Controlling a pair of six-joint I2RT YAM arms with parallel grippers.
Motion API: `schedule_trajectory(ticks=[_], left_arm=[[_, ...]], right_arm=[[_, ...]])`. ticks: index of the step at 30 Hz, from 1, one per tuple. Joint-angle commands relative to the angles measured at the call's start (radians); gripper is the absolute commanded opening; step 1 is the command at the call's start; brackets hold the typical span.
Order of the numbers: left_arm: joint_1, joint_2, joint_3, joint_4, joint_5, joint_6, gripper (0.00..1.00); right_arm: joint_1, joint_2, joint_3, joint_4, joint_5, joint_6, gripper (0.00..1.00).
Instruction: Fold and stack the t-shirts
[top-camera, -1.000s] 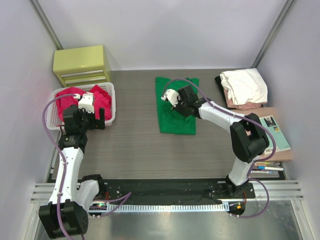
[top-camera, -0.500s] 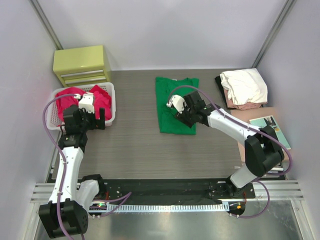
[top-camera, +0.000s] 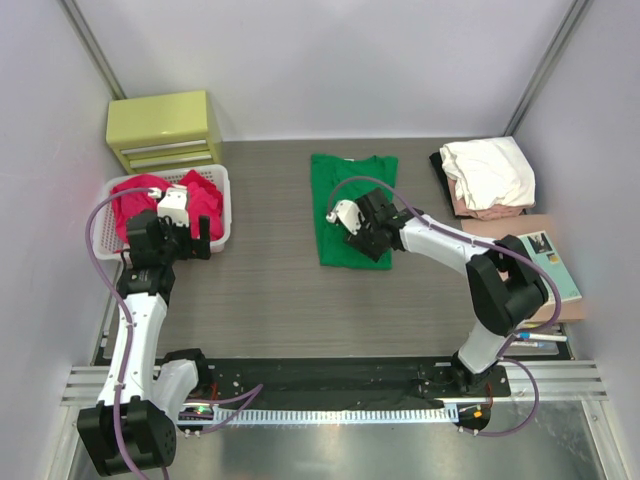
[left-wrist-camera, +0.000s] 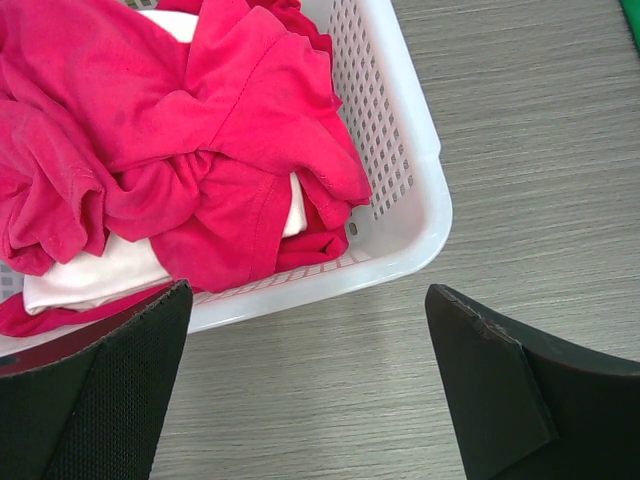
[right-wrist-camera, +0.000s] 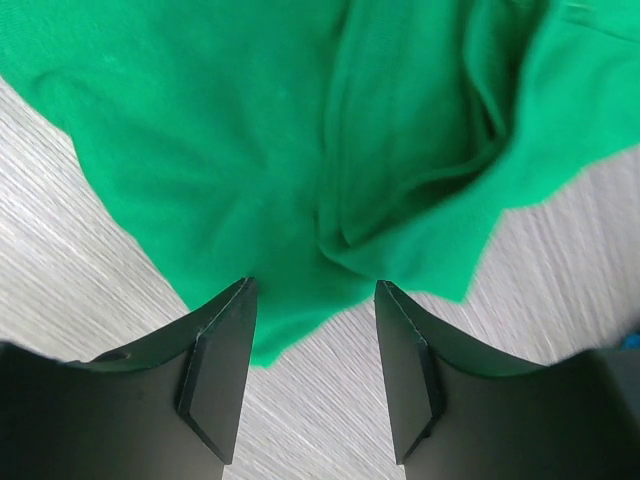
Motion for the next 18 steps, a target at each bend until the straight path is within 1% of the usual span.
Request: schedule_trajectory(ticks=[1,2,3,4,12,17,18], left_arm=[[0.007,-0.011,0.002,0.007,0.012,0.013,1.00],[0.008,-0.010,0.002,0.009,0.014,0.013,1.00],[0.007,-0.011,0.002,0.007,0.015,0.013,1.00],[0.007,-0.010,0.002,0.007,0.015,0.013,1.00],[0.007,-0.005,0.002,0.007,0.020,0.012,1.00],[0.007,-0.004,0.002,0.007,0.025,0.013,1.00],[0.007,-0.004,0.004,0.007,0.025,0.013,1.00]], right_arm=[[0.020,0.043,0.058,0.022,0.013,0.010,0.56],[0.021,0.047,0.056,0.030,0.014,0.011,0.52],[0.020,0.047,0.055,0.048,0.016,0.010,0.07],[0.021,0.046,0.049,0.063,0.022,0.019,0.01],[0.038,0.014,0.062,0.065,0.045,0.002,0.01],[0.038,0.011,0.067,0.067,0.094,-0.036,0.01],[0.037,0.023,0.076,0.063,0.100,-0.035,0.16]])
